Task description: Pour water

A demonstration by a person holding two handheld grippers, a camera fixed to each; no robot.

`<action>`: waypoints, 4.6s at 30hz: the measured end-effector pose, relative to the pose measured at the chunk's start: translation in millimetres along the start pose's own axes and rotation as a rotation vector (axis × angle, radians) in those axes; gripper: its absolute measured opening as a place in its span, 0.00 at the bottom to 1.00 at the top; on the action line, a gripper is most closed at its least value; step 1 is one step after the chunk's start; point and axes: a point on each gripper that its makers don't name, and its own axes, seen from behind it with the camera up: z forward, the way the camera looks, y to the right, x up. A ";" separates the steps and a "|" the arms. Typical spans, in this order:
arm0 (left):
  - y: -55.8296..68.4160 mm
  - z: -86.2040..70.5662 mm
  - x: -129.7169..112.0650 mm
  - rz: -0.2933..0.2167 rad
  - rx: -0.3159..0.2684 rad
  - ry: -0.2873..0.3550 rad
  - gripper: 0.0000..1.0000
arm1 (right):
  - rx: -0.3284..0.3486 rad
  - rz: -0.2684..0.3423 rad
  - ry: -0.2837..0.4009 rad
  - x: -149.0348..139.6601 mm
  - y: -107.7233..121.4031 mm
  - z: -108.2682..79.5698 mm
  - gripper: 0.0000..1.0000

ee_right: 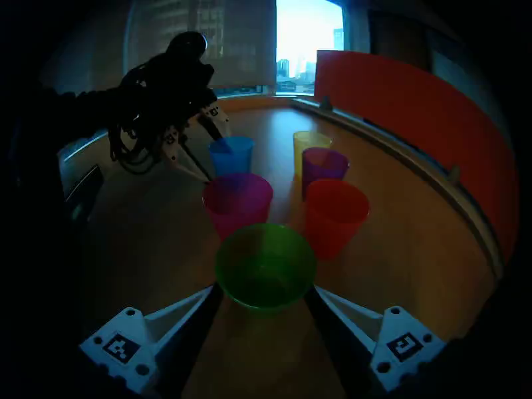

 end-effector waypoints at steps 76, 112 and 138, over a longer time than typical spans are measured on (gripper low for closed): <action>-74.1 -75.9 -56.4 -0.399 0.393 0.057 0.83 | -0.459 0.410 -0.061 -50.3 62.3 -71.3 0.94; -82.3 -134.9 -24.9 -0.688 0.612 0.401 0.83 | -0.773 0.391 0.194 -6.4 88.2 -107.7 0.95; -86.6 -176.3 4.6 -0.610 0.789 0.640 0.83 | -1.041 0.285 0.566 51.5 104.8 -166.1 0.95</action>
